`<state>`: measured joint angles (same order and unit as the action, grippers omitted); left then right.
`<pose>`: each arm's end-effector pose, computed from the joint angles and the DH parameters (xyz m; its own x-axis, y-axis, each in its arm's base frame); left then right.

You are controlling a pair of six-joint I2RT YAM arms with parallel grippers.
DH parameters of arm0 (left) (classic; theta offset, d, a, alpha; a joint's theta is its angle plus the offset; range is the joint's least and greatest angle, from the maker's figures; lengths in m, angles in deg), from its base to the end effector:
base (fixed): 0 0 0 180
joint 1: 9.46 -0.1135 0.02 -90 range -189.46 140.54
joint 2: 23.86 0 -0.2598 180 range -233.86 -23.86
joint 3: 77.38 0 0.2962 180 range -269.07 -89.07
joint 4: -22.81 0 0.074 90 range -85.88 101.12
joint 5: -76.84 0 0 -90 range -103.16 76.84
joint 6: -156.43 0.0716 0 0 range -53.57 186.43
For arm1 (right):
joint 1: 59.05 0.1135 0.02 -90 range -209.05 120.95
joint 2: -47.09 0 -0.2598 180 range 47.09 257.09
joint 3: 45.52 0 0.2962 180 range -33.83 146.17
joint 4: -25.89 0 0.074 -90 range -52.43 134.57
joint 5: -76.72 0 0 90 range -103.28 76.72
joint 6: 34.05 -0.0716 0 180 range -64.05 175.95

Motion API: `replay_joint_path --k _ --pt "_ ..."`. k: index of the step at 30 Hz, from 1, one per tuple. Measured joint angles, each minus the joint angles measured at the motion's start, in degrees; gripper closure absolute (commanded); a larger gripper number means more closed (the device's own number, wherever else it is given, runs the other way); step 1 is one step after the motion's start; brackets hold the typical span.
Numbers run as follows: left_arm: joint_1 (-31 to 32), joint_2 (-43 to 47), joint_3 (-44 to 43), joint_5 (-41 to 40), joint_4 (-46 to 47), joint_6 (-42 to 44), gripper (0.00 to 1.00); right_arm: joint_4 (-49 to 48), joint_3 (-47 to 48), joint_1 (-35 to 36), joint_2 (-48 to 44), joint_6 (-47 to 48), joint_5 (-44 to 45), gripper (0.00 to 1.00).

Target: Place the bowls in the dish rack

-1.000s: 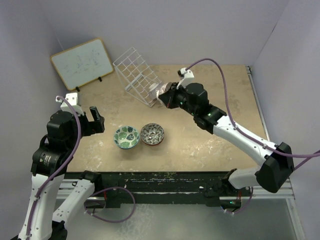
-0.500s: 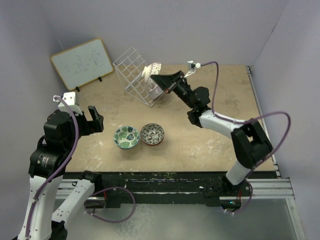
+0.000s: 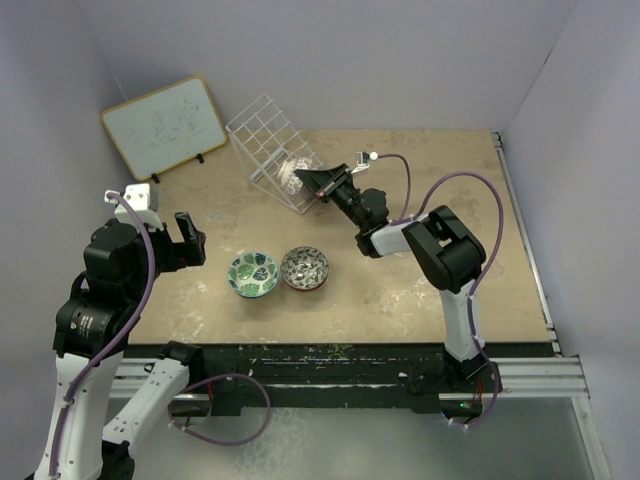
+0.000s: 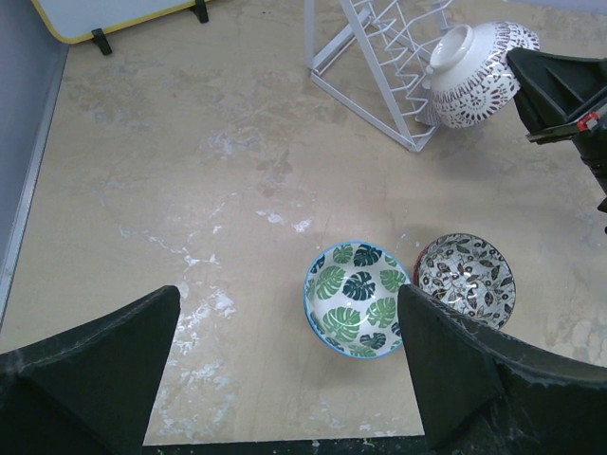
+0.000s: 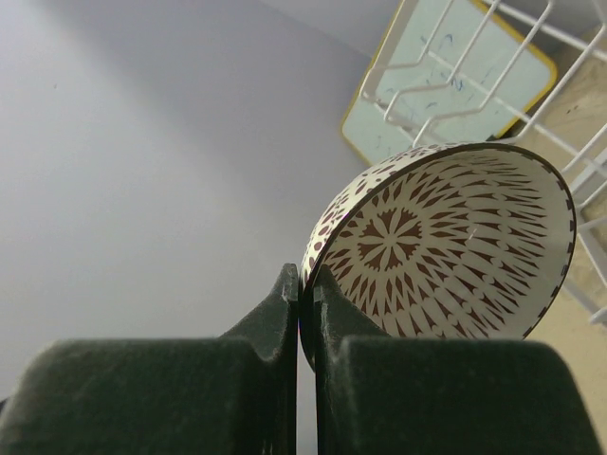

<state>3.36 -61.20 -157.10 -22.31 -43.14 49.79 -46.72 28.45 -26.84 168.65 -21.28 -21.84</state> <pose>0.1633 -0.0255 0.4129 -0.3956 -0.1999 -0.8964 -0.0379 0.9787 -0.2015 0.4063 0.2686 0.1774 -0.5462 0.7957 -0.2617 -0.4907 -0.0508 0.8698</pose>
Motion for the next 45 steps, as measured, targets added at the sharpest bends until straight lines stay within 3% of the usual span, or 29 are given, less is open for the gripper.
replay_joint_path --k 10,45 --pt "0.0 0.0 0.0 0.0 -0.9 0.8 0.01 -2.6 6.7 -0.8 2.8 -2.9 1.6 1.00" --pt "0.0 0.9 -1.3 0.0 -3.7 0.8 0.01 -4.0 12.1 -2.8 14.3 -9.1 6.1 1.00"
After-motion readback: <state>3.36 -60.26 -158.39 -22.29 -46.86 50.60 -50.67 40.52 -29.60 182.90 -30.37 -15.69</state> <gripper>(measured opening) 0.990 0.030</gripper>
